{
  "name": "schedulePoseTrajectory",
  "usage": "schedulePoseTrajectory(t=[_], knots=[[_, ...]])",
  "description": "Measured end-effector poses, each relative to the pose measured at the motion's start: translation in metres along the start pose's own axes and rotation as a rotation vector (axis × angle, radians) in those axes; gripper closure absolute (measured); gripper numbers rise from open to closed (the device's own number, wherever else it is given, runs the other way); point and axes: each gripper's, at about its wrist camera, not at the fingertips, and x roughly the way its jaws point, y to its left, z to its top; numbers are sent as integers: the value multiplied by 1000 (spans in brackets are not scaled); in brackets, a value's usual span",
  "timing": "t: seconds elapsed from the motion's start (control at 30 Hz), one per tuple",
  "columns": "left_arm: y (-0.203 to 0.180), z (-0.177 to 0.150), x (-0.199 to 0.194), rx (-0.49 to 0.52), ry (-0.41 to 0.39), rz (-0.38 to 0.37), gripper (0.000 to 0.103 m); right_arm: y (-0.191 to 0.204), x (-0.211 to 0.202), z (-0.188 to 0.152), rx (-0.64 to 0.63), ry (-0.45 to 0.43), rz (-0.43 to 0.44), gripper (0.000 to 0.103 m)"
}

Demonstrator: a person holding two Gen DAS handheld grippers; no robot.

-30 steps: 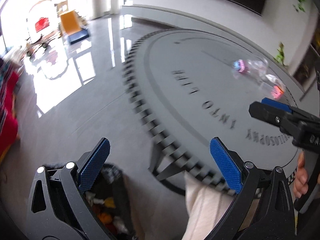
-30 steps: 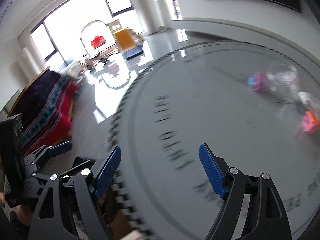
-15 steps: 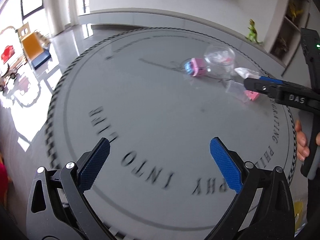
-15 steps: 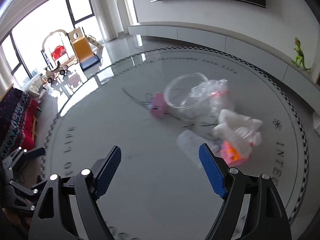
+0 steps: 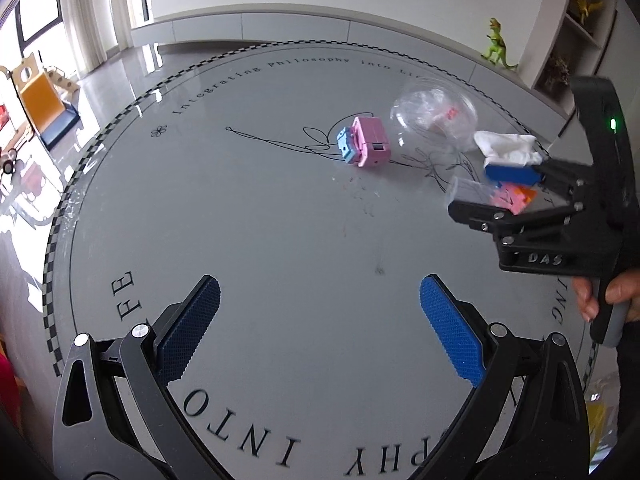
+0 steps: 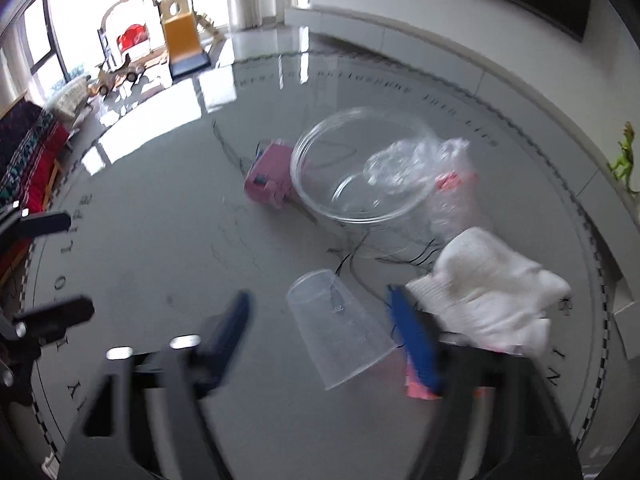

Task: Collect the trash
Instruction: 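Grasp the clear plastic cup with the right tool while the left tool grasps the pink toy block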

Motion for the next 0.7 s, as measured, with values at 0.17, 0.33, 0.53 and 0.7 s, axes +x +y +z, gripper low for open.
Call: schedulePoseTrajectory(t=[0.17, 0.33, 0.53, 0.7], knots=[[1, 3, 7, -13, 0, 10, 6, 1, 4, -5, 18, 2, 17, 64], [-6, 20, 18, -19, -21, 12, 6, -7, -21, -7, 107, -93, 52, 64], [-23, 43, 38, 6, -39, 19, 6, -28, -30, -5, 203, -136, 63, 64], [-32, 63, 59, 12, -45, 55, 6, -45, -28, -4, 254, -142, 60, 64]])
